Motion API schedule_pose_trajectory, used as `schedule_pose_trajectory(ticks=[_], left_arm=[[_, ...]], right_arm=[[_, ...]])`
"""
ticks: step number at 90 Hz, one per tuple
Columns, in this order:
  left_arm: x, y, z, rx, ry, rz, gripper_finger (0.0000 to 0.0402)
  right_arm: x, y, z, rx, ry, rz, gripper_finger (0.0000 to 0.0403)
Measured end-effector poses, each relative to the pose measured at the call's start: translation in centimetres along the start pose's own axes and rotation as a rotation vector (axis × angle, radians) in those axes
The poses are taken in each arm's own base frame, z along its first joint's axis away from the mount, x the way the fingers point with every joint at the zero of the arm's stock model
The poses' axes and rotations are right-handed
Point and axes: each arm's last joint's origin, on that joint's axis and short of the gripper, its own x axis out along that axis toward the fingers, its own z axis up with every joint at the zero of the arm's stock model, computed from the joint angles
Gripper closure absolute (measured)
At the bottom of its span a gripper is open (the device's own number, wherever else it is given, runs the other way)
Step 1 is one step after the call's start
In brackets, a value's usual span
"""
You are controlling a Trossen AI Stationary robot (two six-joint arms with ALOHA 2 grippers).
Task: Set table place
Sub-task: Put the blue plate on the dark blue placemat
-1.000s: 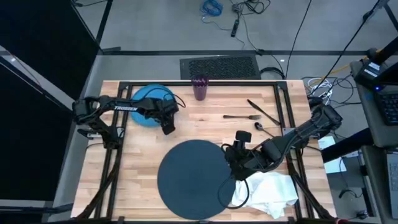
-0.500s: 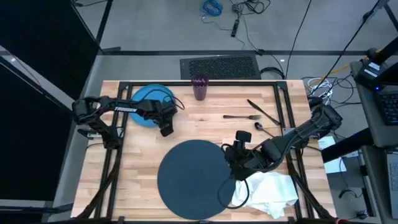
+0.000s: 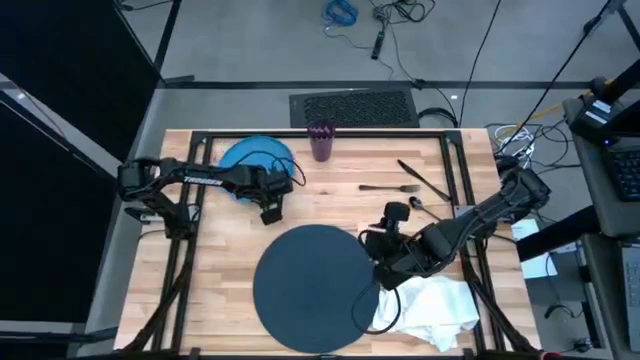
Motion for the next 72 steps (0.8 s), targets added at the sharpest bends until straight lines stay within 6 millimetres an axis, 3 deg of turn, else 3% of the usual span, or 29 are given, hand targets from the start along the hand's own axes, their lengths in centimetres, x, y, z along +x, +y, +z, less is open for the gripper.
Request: schedule_pose_trajectory(ticks=[30,50,72], left_arm=[[-6.2,-5.8,0.6,0.083,0.01,0.004,0.0401],[-10.4,-11.6,-1.1,0.107,-0.105,-0.015,0.0401],[-14.9,-16.9,-4.2,0.147,-0.347,-0.016,0.0401]], right_arm=[[-0.5,-2.1,-2.3,0.103,0.118,-0.243,0.0234],[-1.1,-1.9,-2.8,0.101,0.118,-0.251,0.0234],[-1.2,-1.8,-2.8,0.109,0.094,-0.262,0.0234]])
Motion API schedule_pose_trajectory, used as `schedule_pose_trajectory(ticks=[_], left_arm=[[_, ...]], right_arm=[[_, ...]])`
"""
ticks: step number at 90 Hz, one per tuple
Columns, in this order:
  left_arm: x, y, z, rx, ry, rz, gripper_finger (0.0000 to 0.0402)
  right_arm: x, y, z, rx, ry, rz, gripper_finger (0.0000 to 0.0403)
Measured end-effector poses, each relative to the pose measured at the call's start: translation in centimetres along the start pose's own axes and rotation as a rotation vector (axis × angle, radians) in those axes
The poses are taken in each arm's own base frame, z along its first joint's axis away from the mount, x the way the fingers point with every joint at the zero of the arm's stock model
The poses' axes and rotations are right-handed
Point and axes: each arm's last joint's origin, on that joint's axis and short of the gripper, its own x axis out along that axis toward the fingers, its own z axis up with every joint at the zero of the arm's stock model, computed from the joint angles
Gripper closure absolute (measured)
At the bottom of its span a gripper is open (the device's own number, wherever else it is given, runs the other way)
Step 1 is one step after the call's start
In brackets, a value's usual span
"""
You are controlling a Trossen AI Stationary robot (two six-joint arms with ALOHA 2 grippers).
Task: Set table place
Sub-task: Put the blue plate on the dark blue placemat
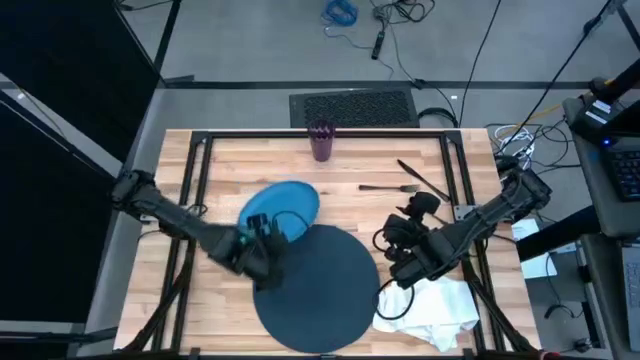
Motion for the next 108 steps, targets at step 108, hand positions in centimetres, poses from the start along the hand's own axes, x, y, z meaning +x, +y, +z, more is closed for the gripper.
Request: schedule_pose_trajectory(ticks=[108], left_arm=[[4.3,-19.1,1.3,0.37,0.003,-0.098,0.0401]], right_arm=[[0.4,1.8,-2.2,0.136,0.036,0.044,0.0234]])
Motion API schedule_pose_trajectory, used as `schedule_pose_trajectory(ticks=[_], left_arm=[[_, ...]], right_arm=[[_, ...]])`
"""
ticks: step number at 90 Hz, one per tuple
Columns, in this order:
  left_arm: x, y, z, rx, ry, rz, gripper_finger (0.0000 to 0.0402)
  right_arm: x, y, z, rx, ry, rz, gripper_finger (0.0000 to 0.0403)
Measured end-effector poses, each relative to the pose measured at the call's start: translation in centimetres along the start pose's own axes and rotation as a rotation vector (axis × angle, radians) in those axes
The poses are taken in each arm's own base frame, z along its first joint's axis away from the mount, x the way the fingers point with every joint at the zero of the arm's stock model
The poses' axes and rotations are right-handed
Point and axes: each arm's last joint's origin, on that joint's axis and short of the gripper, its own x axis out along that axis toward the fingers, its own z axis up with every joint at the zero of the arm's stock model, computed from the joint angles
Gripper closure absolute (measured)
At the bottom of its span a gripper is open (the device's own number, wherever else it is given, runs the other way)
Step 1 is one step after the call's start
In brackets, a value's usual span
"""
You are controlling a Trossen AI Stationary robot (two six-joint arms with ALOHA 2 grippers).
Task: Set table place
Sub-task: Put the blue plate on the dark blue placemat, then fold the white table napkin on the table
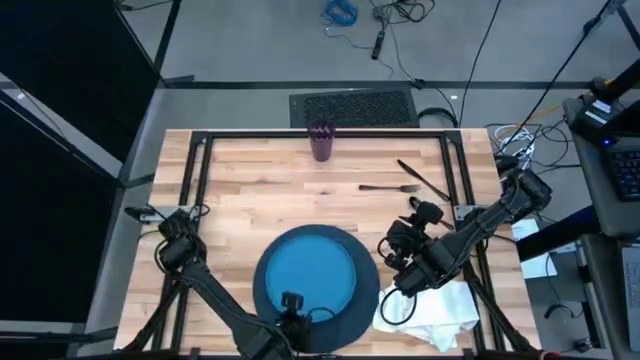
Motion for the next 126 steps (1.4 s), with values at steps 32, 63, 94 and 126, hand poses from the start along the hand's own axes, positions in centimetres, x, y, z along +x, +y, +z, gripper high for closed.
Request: schedule_pose_trajectory(ticks=[32,63,94,126], left_arm=[[-0.1,-0.6,0.8,-0.024,-0.058,-0.084,0.0401],[0.0,-0.6,0.7,-0.024,-0.039,-0.123,0.039],[-0.2,-0.9,1.4,-0.001,-0.095,-0.172,0.0327],[-5.1,3.5,1.7,0.025,-0.212,0.1,0.0315]], right_arm=[[0.0,0.1,0.0,0.008,-0.005,0.006,0.0234],[0.0,0.1,0.1,0.009,-0.005,0.006,0.0234],[0.0,0.1,0.1,0.01,-0.005,0.008,0.0234],[0.0,0.1,0.1,-0.009,-0.013,0.009,0.0234]])
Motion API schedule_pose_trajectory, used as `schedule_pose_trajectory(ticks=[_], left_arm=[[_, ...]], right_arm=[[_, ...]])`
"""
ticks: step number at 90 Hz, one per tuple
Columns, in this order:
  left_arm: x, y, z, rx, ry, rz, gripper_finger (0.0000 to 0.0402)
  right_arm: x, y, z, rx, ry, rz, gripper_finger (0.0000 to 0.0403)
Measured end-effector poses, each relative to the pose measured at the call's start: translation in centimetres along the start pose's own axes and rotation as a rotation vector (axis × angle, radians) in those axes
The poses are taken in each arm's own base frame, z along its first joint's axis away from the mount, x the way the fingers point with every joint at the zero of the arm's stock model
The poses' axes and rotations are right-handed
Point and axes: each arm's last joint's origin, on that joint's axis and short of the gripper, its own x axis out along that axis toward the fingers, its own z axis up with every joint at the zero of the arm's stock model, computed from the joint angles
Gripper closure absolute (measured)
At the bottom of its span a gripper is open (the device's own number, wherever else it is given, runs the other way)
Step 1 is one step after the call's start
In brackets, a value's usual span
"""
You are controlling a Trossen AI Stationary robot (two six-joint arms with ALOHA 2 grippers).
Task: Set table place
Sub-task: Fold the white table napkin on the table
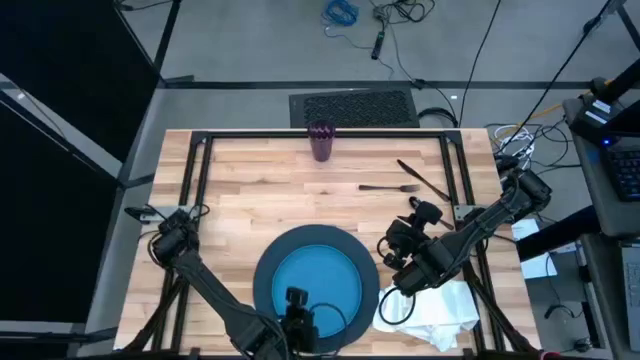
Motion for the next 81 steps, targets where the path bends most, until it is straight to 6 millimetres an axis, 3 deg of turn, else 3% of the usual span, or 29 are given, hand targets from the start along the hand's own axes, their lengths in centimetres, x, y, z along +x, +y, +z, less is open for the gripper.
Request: schedule_pose_trajectory(ticks=[19,32,42,49,60,70,81], left_arm=[[-3.5,4.4,0.9,0.074,-0.086,0.159,0.0315],[-5.4,7.8,0.2,0.073,-0.103,0.355,0.0315],[-6.4,10.0,-2.0,0.054,-0.112,0.468,0.0315],[-6.8,11.4,-4.5,-0.004,-0.118,0.507,0.0315],[-7.2,13.0,-9.0,-0.12,-0.171,0.53,0.0315],[-7.9,13.8,-12.1,-0.199,-0.256,0.5,0.0315],[-9.7,14.9,-13.8,-0.261,-0.371,0.442,0.0315]], right_arm=[[0.0,0.5,0.3,0.03,-0.02,0.037,0.0234],[0.3,1.1,1.1,-0.025,-0.088,0.072,0.0234],[0.0,2.4,2.1,-0.111,-0.173,0.159,0.0234],[-0.6,3.6,2.3,-0.222,-0.258,0.221,0.0234],[-1.4,4.7,0.8,-0.428,-0.349,0.271,0.0234],[-2.7,3.3,-0.6,-0.456,-0.393,0.313,0.0234],[-4.8,-0.3,-1.8,-0.358,-0.476,0.421,0.0234]])
